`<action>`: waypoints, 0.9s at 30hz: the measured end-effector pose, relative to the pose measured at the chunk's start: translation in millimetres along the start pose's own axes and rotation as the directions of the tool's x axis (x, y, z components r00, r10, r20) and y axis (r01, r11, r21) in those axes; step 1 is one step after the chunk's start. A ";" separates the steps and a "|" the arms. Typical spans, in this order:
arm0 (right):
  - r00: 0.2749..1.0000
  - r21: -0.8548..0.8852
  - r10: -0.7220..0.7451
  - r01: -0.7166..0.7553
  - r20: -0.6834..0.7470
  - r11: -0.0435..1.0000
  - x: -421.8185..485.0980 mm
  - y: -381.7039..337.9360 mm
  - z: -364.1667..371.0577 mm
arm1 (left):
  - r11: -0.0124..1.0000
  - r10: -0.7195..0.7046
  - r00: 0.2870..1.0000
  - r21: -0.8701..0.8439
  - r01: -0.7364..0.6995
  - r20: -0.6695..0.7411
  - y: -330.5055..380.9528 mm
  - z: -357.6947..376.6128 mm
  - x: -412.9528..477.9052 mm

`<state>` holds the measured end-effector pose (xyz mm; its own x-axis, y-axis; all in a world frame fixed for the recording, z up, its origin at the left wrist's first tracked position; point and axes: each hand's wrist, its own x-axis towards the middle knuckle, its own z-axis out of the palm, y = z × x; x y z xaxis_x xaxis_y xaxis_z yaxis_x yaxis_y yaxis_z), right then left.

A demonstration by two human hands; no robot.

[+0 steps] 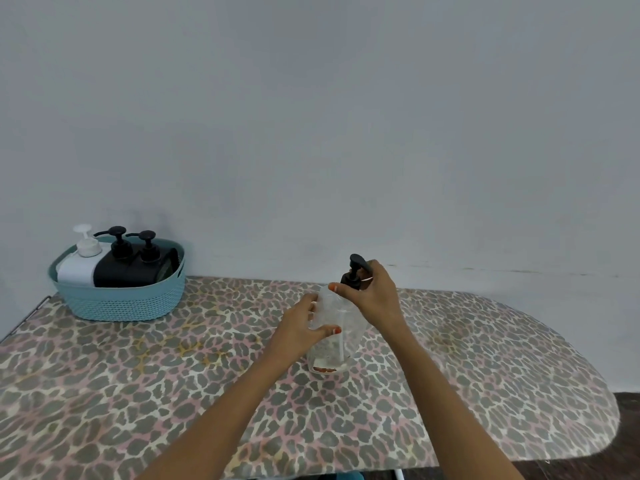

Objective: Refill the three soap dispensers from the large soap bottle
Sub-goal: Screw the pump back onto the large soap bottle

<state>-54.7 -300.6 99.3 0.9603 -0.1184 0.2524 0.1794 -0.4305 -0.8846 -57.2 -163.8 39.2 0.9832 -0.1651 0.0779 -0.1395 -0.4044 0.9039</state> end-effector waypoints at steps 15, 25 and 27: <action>0.999 0.073 0.047 -0.047 0.001 0.996 5.3 6.4 -9.1 | 1.000 0.000 1.000 -0.012 0.000 0.008 0.1 -2.6 1.5; 1.000 0.058 0.018 -0.019 0.023 0.998 -0.9 3.1 -8.9 | 1.000 0.017 0.999 -0.016 -0.018 -0.039 1.5 3.0 -3.7; 1.000 0.046 0.005 -0.004 -0.027 0.999 -5.2 2.2 -4.0 | 0.999 0.021 0.998 -0.026 -0.022 -0.053 2.5 4.7 -5.5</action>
<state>-60.2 -304.6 97.7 0.9552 -0.1442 0.2586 0.1856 -0.3888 -0.9024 -63.5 -168.1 39.0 0.9849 -0.1256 0.1189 -0.1583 -0.3773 0.9125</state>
